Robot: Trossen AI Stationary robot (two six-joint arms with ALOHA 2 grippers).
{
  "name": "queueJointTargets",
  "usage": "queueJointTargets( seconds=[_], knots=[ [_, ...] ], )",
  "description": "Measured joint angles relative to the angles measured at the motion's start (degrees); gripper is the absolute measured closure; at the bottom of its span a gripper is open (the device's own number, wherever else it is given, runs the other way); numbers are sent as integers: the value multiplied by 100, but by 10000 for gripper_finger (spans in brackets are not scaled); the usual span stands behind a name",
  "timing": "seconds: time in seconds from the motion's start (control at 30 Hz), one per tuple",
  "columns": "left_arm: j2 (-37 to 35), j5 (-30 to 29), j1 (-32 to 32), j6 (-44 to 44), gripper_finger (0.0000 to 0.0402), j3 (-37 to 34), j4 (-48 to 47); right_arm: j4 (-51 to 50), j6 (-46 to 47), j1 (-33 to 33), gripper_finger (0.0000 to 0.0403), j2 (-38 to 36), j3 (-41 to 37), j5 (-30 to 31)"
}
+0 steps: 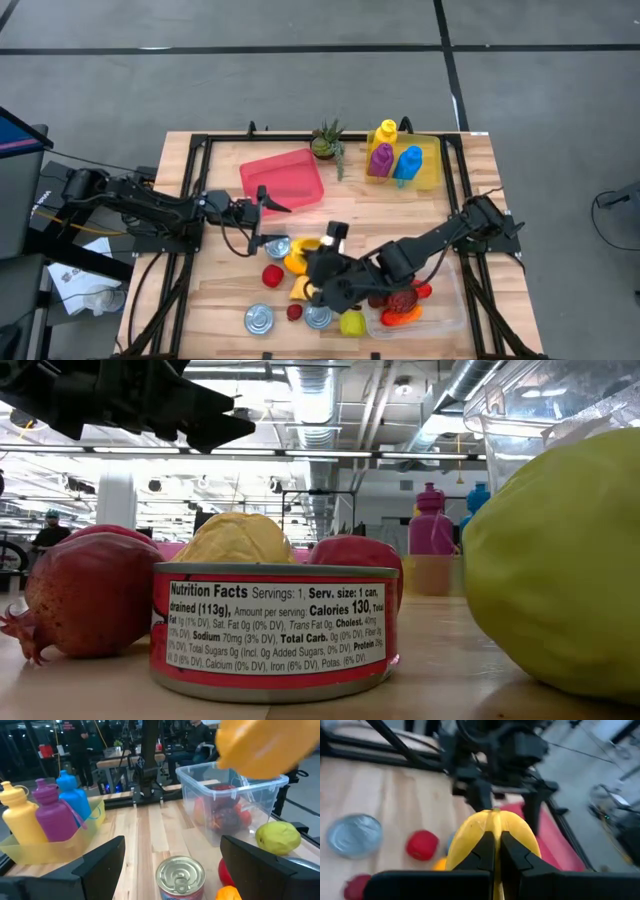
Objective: Pick & Place Food Item
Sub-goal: Put the starfruit into the transparent bin
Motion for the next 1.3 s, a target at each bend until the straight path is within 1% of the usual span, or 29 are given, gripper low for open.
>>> queueJointTargets(
  seconds=[0.07,0.23,0.33,0.43,0.53,0.67,0.7,0.77,0.93,1.0,1.1,1.13,1.2,1.3],
  knots=[
    [-12,8,0,-2,82,0,35,461,-307,-6,403,0,-2,-262],
    [-7,9,0,-5,82,0,17,2026,-1397,-25,403,0,-2,-1044],
    [-7,11,0,-17,82,0,19,2705,-1916,-75,403,0,-2,-1402],
    [-7,11,0,-17,82,0,32,3179,-2216,-163,403,0,-2,-1876],
    [-7,11,0,-24,82,0,32,3552,-2245,-281,403,0,-2,-2673],
    [-7,13,0,-123,82,0,32,3878,-2047,-446,403,4,-2,-4249],
    [-7,13,0,-144,82,0,32,3988,-2010,-478,403,4,-2,-4515],
    [-7,13,0,-158,82,0,32,4262,-2067,-507,403,33,-1,-4634],
    [-7,13,0,-170,82,0,32,4883,-2692,-433,403,184,-20,-4619],
    [-7,13,0,-189,82,0,32,5582,-2824,-418,403,364,13,-4595],
    [-7,13,0,-193,82,0,54,6117,-3166,-348,403,539,-30,-4557],
    [-7,13,0,-208,82,0,52,6534,-3270,-390,403,677,-4,-4519],
    [-5,13,0,-219,82,0,53,6981,-3521,-374,403,819,-14,-4254],
    [-5,13,0,-217,82,0,41,7885,-3845,-395,403,1122,-17,-4130]
  ],
)
